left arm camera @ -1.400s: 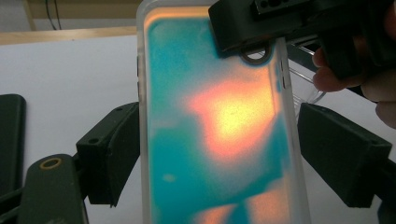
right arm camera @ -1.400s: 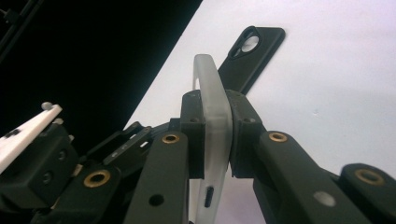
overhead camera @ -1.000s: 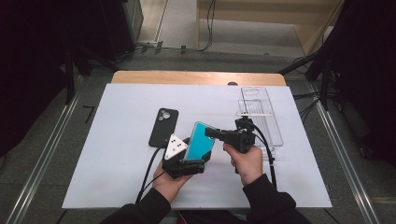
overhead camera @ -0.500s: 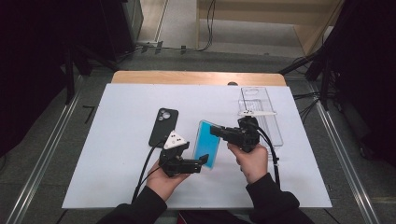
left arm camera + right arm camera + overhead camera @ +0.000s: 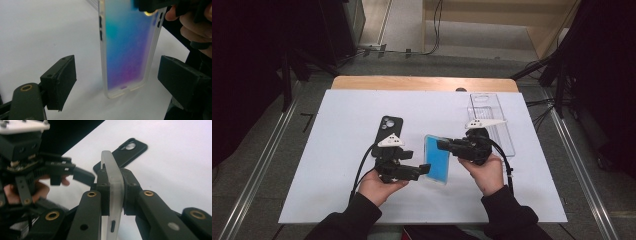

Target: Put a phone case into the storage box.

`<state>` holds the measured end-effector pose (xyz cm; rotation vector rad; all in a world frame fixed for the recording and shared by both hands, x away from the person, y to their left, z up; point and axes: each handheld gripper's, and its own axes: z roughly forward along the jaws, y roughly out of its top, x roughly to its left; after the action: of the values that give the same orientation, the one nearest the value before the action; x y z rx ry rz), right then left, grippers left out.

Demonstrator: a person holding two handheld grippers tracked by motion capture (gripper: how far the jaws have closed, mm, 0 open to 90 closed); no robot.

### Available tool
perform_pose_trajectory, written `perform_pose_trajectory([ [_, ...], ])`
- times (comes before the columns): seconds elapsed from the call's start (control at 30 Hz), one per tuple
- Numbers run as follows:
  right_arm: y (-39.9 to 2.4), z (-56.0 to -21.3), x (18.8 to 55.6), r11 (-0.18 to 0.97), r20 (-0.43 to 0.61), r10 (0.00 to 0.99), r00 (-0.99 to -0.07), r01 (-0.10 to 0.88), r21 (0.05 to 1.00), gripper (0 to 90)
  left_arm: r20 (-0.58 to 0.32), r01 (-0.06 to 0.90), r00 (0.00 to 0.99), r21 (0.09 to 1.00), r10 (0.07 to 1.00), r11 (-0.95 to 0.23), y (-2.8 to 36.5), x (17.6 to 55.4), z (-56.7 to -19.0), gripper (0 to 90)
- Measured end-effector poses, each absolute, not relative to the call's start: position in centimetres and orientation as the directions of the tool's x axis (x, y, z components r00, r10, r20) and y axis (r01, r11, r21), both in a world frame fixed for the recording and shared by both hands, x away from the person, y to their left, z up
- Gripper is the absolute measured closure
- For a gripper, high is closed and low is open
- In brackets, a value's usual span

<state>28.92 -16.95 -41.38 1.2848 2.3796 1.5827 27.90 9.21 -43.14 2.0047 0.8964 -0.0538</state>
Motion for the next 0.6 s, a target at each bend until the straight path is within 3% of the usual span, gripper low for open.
perform_pose_trajectory([
  [0.27, -17.4, -41.2, 28.6, 0.215, 0.377, 0.569, -0.731, 0.575, 0.789, 77.0, -0.246, 0.521, 0.797, 0.743, 0.552, -0.421, 9.4, 27.9, -42.4, 22.6],
  [0.47, -17.5, -41.4, 28.6, 0.235, 0.377, 0.541, -0.752, 0.565, 0.791, 77.0, -0.341, 0.558, 0.804, 0.715, 0.486, -0.421, 10.2, 29.1, -41.9, 26.3],
  [0.6, -17.2, -41.4, 28.4, 0.267, 0.36, 0.514, -0.778, 0.545, 0.795, 77.0, -0.349, 0.537, 0.823, 0.735, 0.448, -0.414, 10.9, 29.5, -41.5, 28.1],
])
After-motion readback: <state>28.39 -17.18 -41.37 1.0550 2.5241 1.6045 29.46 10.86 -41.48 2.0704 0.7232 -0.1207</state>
